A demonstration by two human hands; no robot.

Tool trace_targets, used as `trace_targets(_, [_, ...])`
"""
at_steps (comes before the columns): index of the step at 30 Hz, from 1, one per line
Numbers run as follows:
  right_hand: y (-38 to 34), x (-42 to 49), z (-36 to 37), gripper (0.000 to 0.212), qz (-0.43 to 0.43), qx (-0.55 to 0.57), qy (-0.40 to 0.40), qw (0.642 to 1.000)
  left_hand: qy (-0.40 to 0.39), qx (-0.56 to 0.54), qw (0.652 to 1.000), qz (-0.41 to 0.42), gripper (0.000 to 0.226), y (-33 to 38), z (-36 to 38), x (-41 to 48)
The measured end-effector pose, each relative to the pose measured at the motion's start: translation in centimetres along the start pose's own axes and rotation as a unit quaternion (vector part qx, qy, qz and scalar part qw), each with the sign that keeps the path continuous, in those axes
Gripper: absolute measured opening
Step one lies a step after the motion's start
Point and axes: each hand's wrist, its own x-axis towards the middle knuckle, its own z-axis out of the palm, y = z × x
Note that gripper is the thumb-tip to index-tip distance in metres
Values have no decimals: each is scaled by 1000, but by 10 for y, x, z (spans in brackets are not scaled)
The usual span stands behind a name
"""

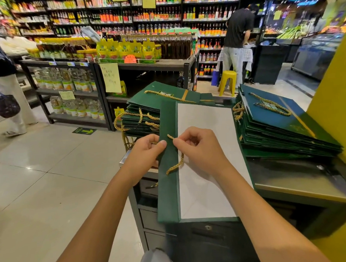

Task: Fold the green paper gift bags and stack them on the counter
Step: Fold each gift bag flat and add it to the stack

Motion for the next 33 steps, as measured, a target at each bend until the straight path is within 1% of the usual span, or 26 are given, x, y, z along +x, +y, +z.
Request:
trace_targets(6, [-5, -1, -17, 22, 22, 101, 19, 994, 6, 15, 1000, -10, 15, -2, -1, 2])
trace_targets(9, [-7, -1, -26, 18, 20, 97, 4, 995, 6, 15, 1000, -12, 15, -1, -1, 1])
trace_targets(11, [-7, -1, -29, 14, 3, 46, -24, 999, 9, 23, 1000, -15, 15, 0, -1, 2])
trace_targets(13, [-5, 0, -32, 11, -35, -44, -39, 998, 12, 33, 999, -14, 14, 0, 0, 3])
trace_targets(15, [-2, -1, -34, 8, -67, -133, -30, 988, 16, 37, 999, -10, 13, -1, 0, 3])
trace_targets(16, [-1, -4, -34, 7, -72, -158, -23, 985, 18, 38, 999, -7, 13, -1, 0, 3])
trace_targets(17, [3, -8, -32, 14, -74, -175, -16, 982, 20, 38, 999, -6, 12, -1, 0, 3])
trace_targets(19, [10, -16, -28, 31, -90, -170, -15, 981, 21, 46, 999, -4, 12, -1, 0, 3])
trace_targets(21, [20, -23, -25, 43, -134, -180, -31, 974, 20, 53, 998, -2, 13, -1, 0, 3])
trace_targets(23, [27, -24, -26, 57, -183, -232, -69, 953, 16, 52, 999, 1, 14, -1, -1, 2])
trace_targets(24, [30, -23, -26, 58, -207, -257, -87, 940, 13, 52, 999, 3, 14, -1, -1, 1])
trace_targets(25, [33, -22, -26, 52, -230, -278, -99, 927, 12, 54, 998, 6, 14, -1, -1, 1])
trace_targets(27, [36, -21, -24, 32, -253, -297, -111, 914, 12, 55, 998, 6, 13, -2, -1, 2])
trace_targets(28, [37, -21, -23, 22, -249, -292, -111, 917, 13, 55, 998, 5, 13, -2, -1, 2])
trace_targets(30, [36, -22, -22, 11, -224, -265, -105, 932, 14, 62, 998, 4, 13, -3, -2, 3])
trace_targets(33, [33, -24, -24, 6, -197, -228, -95, 949, 14, 69, 998, 6, 16, -3, -2, 2])
